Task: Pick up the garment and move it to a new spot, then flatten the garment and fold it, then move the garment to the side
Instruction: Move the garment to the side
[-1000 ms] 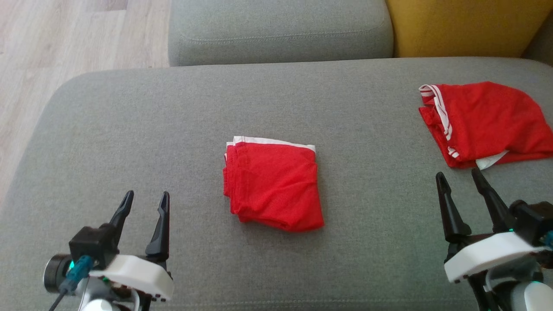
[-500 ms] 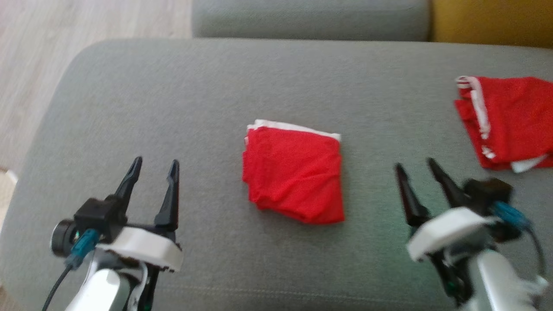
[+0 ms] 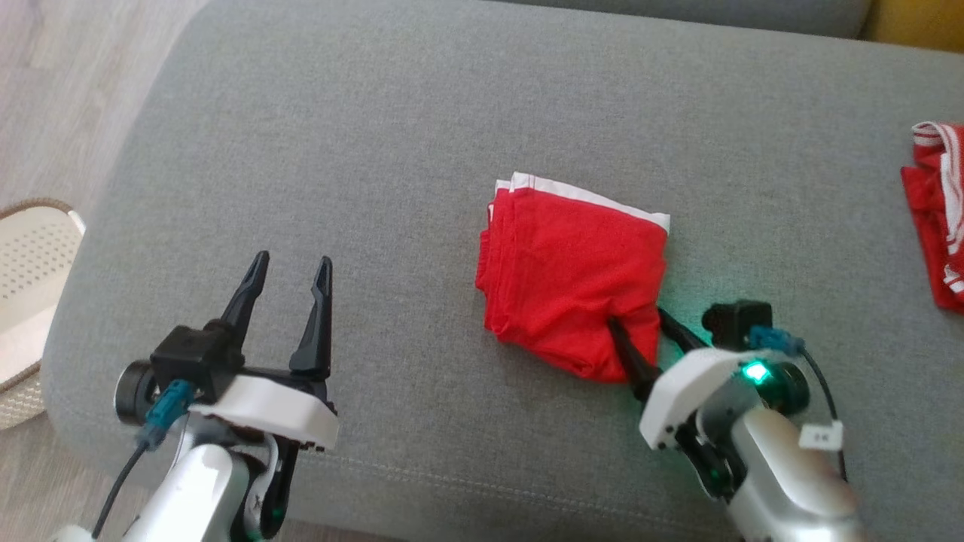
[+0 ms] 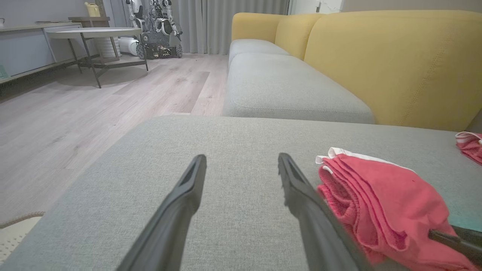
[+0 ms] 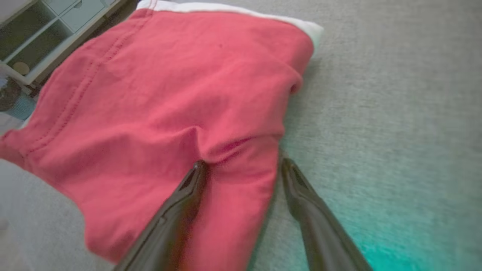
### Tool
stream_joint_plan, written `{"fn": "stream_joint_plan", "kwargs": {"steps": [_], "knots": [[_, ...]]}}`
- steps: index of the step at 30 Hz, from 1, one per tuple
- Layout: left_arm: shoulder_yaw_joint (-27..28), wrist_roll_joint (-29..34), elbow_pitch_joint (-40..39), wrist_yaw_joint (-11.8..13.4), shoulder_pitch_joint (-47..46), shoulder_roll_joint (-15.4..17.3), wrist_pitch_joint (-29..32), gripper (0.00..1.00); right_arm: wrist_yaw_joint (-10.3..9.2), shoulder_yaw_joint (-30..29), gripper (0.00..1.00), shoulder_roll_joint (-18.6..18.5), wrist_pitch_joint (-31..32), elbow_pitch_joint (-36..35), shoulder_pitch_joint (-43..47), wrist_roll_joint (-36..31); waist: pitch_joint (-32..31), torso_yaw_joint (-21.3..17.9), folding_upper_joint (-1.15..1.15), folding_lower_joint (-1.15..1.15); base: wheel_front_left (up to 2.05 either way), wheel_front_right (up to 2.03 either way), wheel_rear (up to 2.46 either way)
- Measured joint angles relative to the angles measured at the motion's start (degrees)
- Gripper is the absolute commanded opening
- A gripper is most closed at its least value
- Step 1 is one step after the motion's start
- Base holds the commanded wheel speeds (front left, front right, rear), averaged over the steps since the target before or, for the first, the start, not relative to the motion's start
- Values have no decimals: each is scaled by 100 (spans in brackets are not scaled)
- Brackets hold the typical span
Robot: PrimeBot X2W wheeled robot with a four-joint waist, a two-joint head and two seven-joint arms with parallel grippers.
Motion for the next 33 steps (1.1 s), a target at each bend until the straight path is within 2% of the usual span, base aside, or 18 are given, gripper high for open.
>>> {"fn": "stream_joint_plan", "kwargs": {"steps": [1, 2, 4, 10, 18, 28, 33], "knots": [[3, 0, 20, 0, -8, 0, -4, 100, 0, 90, 100, -1, -25, 88, -85, 113, 28, 8, 0, 0, 0, 0, 0], [8, 0, 38, 0, -17, -1, -7, 100, 0, 172, 50, -1, -41, 169, -181, 214, 51, 6, 0, 0, 0, 0, 0], [10, 0, 75, 0, -49, -2, -43, 100, 0, 371, 0, -1, -45, 337, -389, 400, 76, -22, 0, 0, 0, 0, 0], [36, 0, 97, 1, -120, -1, -48, 100, 0, 798, 0, -2, -187, 702, -683, 692, 98, -193, 0, 0, 0, 0, 0], [93, 0, 53, 13, -118, 23, -97, 100, 0, 1016, 0, -42, -369, 915, -1005, 495, 84, -695, 0, 0, 0, 0, 0], [87, 55, -181, 60, -125, 132, -35, 100, 0, 1069, 0, -535, -303, 283, -951, 437, 134, -1825, 0, 0, 0, 0, 0], [64, 62, -274, 56, -309, 189, 58, 100, 0, 964, 0, -800, -200, -71, -1001, 358, 272, -2266, 0, 0, 0, 0, 0]]}}
